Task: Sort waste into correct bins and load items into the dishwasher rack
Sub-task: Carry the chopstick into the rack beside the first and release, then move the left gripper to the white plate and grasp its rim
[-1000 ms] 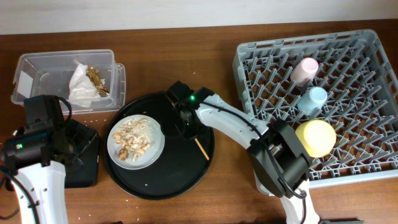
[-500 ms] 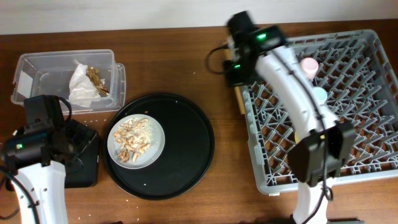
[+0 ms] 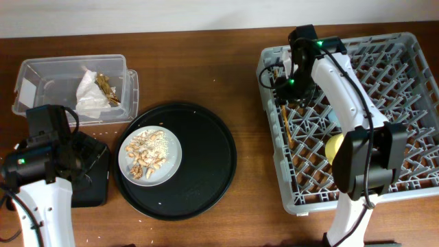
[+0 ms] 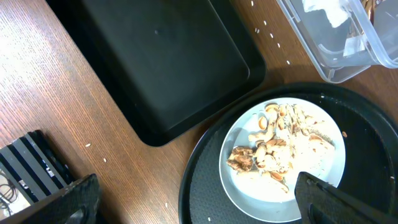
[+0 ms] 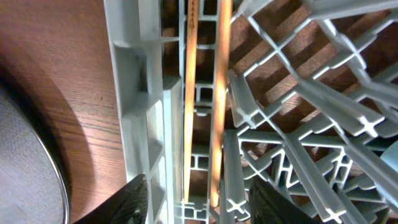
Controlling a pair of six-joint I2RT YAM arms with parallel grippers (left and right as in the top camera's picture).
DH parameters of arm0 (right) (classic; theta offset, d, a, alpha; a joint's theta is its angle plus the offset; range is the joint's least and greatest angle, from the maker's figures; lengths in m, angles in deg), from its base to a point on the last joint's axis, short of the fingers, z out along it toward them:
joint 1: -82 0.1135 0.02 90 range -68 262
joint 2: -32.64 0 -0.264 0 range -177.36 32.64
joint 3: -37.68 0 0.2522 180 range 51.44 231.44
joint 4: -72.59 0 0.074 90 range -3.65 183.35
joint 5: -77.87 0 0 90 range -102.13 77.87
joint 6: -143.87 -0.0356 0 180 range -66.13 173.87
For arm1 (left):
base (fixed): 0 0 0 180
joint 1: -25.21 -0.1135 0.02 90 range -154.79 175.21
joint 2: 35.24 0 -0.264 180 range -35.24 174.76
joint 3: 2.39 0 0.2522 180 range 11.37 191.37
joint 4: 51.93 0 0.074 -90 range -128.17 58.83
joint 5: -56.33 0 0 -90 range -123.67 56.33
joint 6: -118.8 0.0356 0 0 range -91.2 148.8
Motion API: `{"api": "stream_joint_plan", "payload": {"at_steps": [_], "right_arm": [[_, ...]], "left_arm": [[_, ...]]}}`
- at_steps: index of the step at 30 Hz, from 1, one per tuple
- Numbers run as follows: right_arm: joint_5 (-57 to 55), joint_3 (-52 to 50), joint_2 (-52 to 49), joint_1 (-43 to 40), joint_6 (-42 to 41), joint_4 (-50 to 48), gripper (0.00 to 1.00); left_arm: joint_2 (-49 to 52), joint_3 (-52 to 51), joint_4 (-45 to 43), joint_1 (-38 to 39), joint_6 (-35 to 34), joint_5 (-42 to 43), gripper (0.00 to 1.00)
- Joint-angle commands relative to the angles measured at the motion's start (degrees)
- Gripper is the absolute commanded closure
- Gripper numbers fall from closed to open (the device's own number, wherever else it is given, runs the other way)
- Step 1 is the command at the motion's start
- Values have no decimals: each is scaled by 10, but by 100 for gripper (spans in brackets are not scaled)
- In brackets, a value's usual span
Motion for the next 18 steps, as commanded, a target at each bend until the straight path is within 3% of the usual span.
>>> {"api": "stream_joint_plan", "payload": {"at_steps": [1, 6, 9, 11, 18], "right_arm": [[9, -2, 10, -3, -21, 16, 48], [9, -2, 69, -3, -90, 24, 49], [7, -1, 128, -21, -106, 27, 43], [6, -1, 169, -57, -106, 31, 1], [3, -1, 223, -221, -106, 118, 1]], "left_arm": [[-7, -2, 0, -3, -5, 0, 1], [-7, -2, 0, -3, -5, 0, 1], [-7, -2, 0, -3, -5, 0, 1], [-7, -2, 0, -3, -5, 0, 1], [-7, -2, 0, -3, -5, 0, 1]]}}
